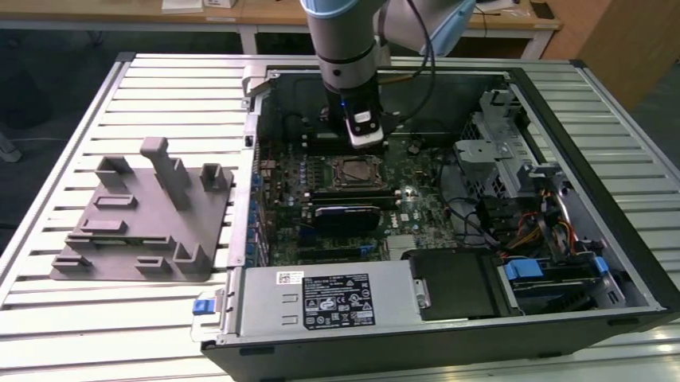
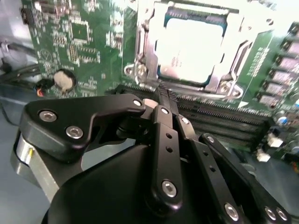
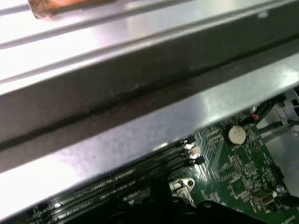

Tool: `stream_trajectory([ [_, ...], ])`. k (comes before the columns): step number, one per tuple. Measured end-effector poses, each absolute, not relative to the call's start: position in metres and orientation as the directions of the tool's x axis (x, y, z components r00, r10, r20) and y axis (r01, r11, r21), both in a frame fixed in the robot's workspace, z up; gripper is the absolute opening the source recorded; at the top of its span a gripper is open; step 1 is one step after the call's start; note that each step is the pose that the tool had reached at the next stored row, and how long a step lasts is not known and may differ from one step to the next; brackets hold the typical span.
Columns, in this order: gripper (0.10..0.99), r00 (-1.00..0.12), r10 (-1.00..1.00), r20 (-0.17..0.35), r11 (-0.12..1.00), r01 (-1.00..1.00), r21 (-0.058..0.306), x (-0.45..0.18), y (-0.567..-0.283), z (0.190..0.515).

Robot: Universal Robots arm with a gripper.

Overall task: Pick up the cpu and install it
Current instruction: 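Install the first cpu locking lever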

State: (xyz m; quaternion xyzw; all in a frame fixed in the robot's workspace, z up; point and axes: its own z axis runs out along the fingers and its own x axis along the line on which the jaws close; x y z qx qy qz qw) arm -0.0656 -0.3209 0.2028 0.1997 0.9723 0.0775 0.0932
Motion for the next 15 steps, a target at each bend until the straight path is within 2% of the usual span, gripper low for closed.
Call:
stream_trajectory([
  [6, 0.106, -0.907, 0.394, -0.147, 0.917, 0.378, 0.122, -0.064, -0.324, 0.203],
  [15, 0.106, -0.91, 0.39, -0.137, 0.92, 0.381, 0.09, -0.064, -0.341, 0.202],
])
